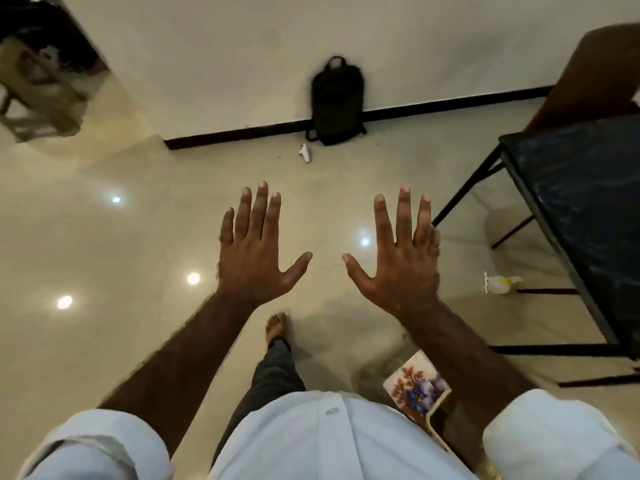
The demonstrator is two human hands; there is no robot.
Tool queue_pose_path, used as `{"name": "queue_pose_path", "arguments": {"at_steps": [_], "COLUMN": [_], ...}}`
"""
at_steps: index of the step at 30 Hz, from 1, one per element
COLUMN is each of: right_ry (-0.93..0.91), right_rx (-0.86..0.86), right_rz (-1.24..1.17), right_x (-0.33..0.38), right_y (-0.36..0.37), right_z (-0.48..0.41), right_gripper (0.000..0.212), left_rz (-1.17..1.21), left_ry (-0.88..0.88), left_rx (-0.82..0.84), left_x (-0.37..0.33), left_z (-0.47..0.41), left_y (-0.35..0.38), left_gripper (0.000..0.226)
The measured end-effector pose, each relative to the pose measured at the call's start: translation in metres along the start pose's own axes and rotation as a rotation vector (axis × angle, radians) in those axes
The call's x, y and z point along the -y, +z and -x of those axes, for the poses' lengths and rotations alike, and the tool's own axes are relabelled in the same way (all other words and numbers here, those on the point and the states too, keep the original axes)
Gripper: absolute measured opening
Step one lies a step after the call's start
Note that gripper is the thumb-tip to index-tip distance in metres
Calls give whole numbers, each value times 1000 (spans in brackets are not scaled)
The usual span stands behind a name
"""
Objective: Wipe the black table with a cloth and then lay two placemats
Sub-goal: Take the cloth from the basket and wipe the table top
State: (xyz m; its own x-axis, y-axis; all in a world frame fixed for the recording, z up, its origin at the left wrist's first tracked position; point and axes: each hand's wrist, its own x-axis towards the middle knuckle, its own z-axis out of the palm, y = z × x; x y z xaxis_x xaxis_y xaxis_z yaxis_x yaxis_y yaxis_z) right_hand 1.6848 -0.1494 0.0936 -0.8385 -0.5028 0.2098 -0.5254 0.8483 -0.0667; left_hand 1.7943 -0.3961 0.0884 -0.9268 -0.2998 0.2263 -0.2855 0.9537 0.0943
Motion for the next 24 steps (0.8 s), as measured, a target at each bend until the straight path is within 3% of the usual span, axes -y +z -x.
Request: {"name": "queue_pose_path", "arguments": {"at_steps": [10,15,24], "right_ry": [490,724,1022], "right_rx": [-41,-88,-92], "right_rz": [72,113,186], "right_x": [-12,-59,-166], "right_y": [-6,-3,-3], "right_z": [-103,-127,-142], "right_gripper": [115,114,115], "left_rz": [88,139,179], "left_ry": [462,675,998], "left_rx": [69,35,117], "left_x": [-3,-66,-225], "left_z": [-230,-311,-401], "left_y": [20,46,85], "left_gripper": [115,117,119]}}
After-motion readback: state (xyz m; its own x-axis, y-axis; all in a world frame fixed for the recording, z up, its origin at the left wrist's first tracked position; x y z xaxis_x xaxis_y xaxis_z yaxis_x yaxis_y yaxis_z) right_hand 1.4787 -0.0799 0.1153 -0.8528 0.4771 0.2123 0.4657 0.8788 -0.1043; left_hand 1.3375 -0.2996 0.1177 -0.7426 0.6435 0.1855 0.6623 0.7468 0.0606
